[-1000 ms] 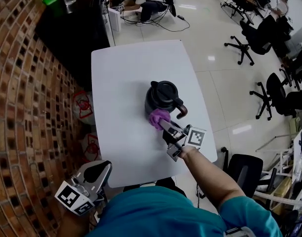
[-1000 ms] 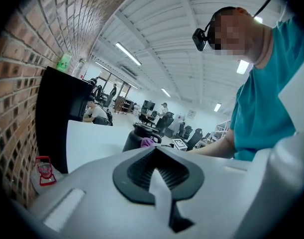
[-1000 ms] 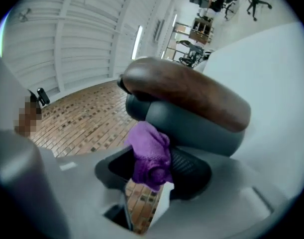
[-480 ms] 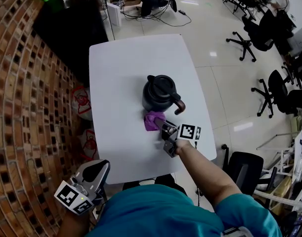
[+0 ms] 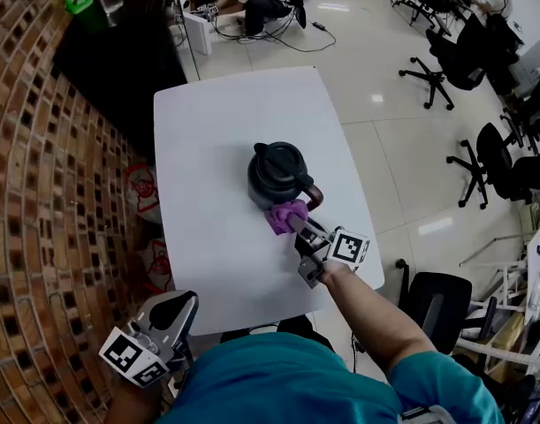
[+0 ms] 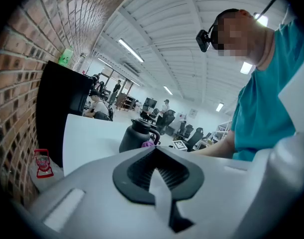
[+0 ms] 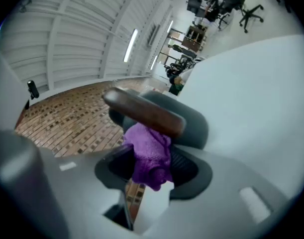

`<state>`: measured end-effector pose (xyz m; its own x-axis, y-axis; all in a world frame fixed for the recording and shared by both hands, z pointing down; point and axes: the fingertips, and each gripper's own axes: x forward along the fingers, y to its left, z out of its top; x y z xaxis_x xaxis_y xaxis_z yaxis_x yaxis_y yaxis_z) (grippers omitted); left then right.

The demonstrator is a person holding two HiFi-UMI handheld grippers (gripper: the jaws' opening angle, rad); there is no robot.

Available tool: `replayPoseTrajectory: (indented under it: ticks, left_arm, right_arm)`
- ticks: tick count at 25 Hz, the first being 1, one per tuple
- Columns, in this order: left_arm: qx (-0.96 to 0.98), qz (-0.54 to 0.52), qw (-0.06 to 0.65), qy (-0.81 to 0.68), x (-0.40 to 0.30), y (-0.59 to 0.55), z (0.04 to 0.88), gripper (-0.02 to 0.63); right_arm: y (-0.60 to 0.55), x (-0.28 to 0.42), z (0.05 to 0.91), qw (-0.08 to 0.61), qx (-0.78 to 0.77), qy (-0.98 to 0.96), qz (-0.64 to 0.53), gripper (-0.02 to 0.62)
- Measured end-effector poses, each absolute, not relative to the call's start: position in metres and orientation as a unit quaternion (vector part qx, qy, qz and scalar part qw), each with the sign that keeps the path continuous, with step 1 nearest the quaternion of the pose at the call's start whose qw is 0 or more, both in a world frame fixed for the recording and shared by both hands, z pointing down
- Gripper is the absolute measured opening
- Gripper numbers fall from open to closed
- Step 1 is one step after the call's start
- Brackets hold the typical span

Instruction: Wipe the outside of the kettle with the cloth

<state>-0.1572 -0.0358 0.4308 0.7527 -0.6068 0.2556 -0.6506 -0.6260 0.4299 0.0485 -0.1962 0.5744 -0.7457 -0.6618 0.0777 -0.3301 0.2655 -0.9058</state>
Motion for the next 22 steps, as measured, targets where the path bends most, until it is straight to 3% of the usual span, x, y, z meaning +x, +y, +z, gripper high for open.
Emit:
replayPoseTrajectory:
  ticks: [5,10,17,22]
  left_arm:
    - [0.897,0.055,0.27,-0.345,-0.15,-0.039,0.444,0.0]
    - [0.9,0.057,0.274,-0.334,-0.136,-0.043,0.442,0.0]
    - [0.911,0.049,0.263,-0.314,-0.111,-0.055,0.432,0.0]
    - [0.917,0.06,0.254,-0.301,-0.094,-0.054,0.431,0.0]
  right_arm:
    - [-0.2,0.062,0.619,0.115,-0.351,0.76,-0.535,0.184]
    - [-0.165,0.082,0.61,0.072,-0.305,0.769,-0.557,0.184]
    - [-0.179,0.123,0.478,0.125,-0.272,0.853,-0.428,0.184]
    - [-0.194,0.118,0.483,0.112,-0.264,0.862,-0.418,0.184]
